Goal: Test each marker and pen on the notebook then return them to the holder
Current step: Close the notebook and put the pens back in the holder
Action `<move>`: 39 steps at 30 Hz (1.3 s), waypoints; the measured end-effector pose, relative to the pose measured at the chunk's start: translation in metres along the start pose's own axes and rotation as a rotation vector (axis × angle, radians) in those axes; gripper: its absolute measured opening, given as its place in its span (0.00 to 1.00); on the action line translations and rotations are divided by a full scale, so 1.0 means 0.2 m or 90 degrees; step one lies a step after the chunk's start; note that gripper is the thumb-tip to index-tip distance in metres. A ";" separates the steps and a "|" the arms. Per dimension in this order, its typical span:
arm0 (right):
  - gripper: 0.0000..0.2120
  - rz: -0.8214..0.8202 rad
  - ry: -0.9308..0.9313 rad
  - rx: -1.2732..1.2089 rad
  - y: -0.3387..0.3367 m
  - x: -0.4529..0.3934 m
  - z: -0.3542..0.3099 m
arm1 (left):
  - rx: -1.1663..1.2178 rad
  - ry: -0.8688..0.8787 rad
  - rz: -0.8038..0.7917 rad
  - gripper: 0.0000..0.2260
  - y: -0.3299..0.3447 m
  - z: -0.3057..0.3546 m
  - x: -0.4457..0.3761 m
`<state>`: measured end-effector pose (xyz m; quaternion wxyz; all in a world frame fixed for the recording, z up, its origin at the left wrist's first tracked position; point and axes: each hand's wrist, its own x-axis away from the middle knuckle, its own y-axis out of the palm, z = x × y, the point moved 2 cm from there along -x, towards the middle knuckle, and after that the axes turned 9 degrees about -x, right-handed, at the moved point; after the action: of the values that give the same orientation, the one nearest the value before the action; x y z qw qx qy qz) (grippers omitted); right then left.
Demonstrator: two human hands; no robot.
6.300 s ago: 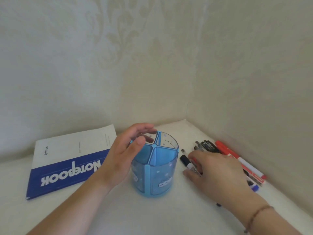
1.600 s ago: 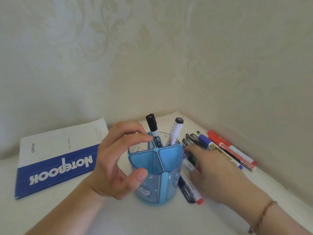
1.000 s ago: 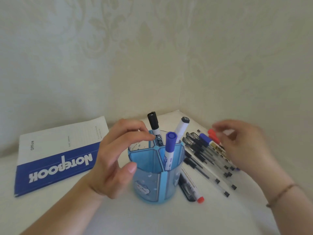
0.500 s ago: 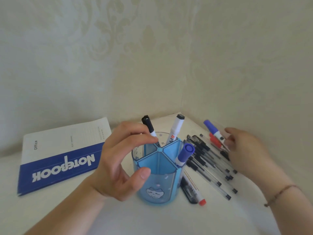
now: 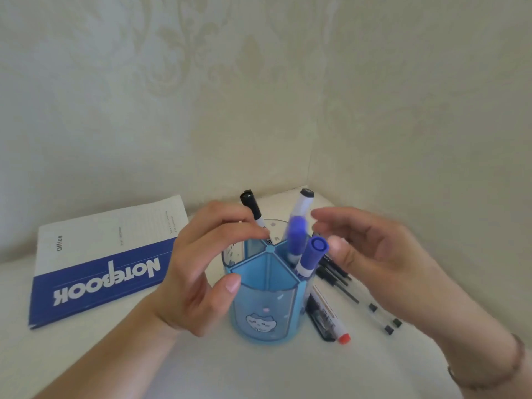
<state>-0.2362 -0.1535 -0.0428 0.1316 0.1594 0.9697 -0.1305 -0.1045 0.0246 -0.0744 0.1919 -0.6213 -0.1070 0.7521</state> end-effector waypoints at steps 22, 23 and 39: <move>0.16 -0.022 0.093 0.453 0.00 -0.01 0.17 | -0.037 0.020 0.157 0.26 -0.01 -0.01 -0.01; 0.20 0.029 0.092 0.374 -0.04 -0.02 0.14 | -0.023 0.012 0.152 0.30 -0.01 -0.01 -0.02; 0.17 0.227 -0.210 0.085 -0.09 0.02 -0.01 | 0.015 -0.016 0.088 0.35 0.01 0.01 -0.04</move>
<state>-0.2464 -0.1677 -0.0377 0.2985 0.3129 0.8808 -0.1929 -0.1048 0.0200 -0.0685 0.1454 -0.6153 -0.0578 0.7726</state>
